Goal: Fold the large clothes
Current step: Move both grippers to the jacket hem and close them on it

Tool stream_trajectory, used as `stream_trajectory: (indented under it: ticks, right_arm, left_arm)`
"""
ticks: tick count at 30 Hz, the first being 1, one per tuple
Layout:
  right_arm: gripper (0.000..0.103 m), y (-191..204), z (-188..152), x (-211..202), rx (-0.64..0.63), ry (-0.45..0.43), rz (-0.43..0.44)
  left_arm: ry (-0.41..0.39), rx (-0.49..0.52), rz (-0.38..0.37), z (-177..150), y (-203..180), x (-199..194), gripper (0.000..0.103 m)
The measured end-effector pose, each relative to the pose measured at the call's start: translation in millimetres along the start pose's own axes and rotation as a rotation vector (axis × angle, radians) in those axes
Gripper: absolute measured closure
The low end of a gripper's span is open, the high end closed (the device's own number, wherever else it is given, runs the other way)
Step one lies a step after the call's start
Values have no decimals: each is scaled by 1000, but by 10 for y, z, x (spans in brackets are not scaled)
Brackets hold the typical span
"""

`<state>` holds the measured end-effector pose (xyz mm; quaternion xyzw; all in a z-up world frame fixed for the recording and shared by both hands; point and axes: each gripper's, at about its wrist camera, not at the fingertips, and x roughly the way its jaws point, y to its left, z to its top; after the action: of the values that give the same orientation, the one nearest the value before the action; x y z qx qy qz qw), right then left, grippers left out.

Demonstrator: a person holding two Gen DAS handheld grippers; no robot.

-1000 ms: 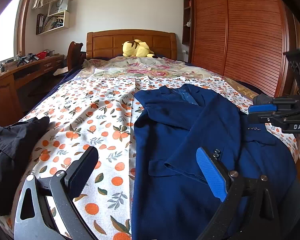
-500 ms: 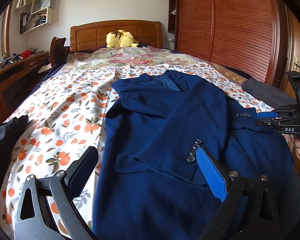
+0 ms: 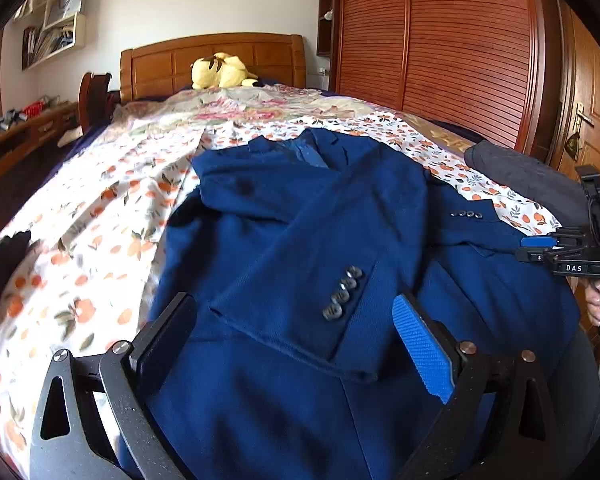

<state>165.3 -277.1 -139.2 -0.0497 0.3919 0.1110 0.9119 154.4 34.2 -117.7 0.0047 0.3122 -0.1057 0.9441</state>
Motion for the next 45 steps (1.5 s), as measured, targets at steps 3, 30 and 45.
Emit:
stream_trajectory:
  ticks: [3, 30, 45]
  right_arm:
    - [52, -37, -39, -61, 10, -10, 8]
    - [47, -543, -484, -439, 53, 42, 51]
    - [77, -557, -620, -524, 19, 19, 155]
  left_arm:
    - [13, -10, 25, -55, -18, -40, 9]
    - [175, -84, 180, -553, 645, -545, 51]
    - [241, -100, 190, -687, 662, -491, 70]
